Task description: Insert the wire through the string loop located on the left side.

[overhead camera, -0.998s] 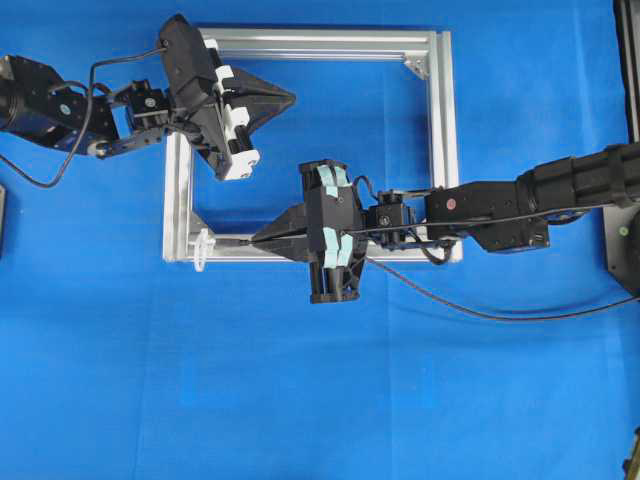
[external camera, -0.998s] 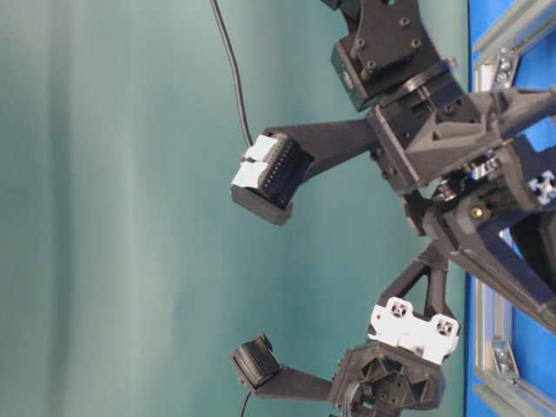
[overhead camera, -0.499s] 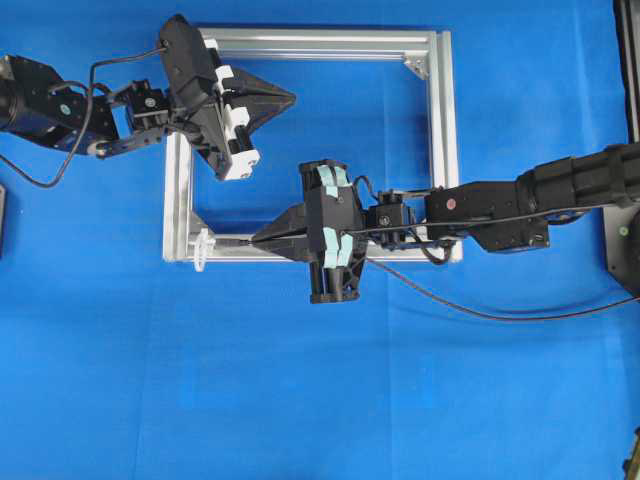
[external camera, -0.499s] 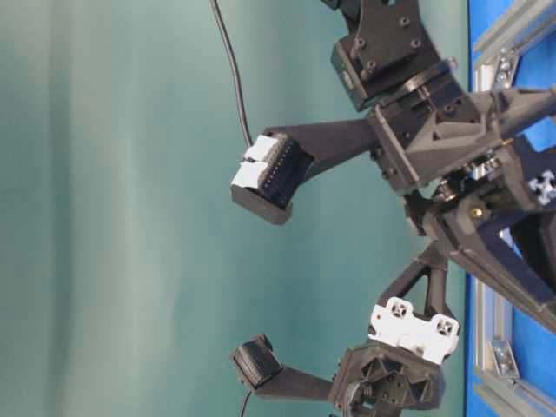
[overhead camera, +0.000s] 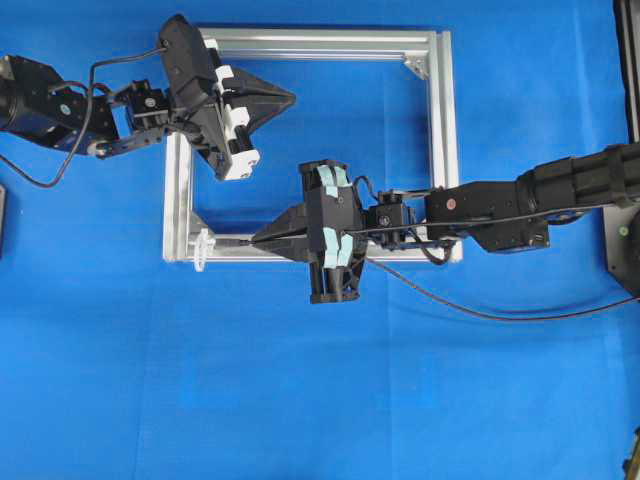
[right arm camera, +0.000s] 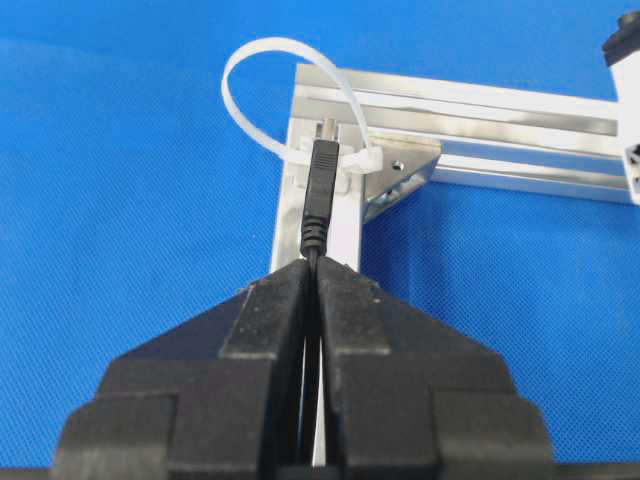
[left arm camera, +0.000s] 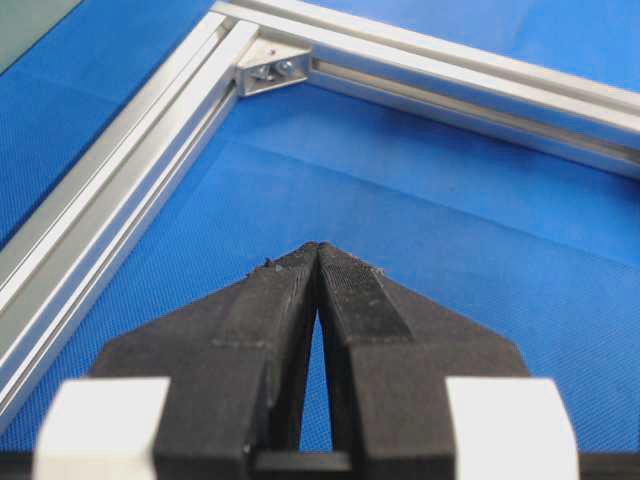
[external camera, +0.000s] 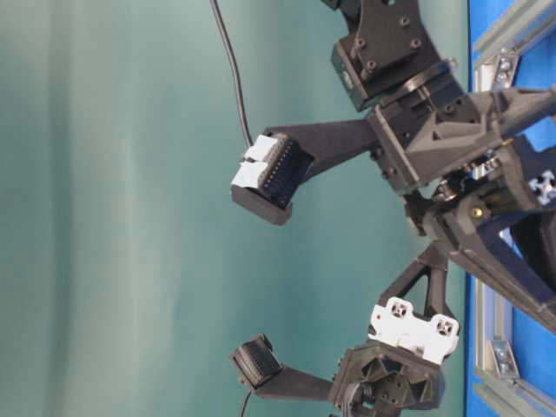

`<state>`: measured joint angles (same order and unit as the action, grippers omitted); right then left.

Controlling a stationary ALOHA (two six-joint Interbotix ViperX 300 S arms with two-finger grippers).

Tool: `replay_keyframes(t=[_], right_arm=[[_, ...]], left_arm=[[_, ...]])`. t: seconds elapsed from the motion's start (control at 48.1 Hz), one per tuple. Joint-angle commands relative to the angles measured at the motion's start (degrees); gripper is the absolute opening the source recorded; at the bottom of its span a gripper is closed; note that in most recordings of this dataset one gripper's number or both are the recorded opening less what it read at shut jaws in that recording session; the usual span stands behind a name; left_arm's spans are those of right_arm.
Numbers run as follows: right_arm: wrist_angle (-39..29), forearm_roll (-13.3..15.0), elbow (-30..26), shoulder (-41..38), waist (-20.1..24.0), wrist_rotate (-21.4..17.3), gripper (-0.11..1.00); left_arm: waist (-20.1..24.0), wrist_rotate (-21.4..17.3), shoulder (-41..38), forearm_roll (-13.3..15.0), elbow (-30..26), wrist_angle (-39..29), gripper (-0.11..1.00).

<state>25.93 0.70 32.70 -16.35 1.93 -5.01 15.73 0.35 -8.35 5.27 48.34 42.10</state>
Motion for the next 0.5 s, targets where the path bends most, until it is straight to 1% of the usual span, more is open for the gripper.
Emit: replay_keyframes(t=[0.0,0.25,0.478], right_arm=[[0.26,-0.09,-1.23,0.88,0.35,-0.09,0.00],[0.18,-0.09,-3.78,-0.88,0.53,-0.18,0.00],[0.09,-0.09,-8.35,-4.75,-0.09,-0.09,0.00]], left_arm=[[-0.09,0.00,1.85,-0.18,-0.79,0.26,0.00],[-0.09,0.00,1.76,-0.09,-0.88,0.26,0.00],[-0.09,0.00,1.85,-0.09,-0.62,0.26,0.00]])
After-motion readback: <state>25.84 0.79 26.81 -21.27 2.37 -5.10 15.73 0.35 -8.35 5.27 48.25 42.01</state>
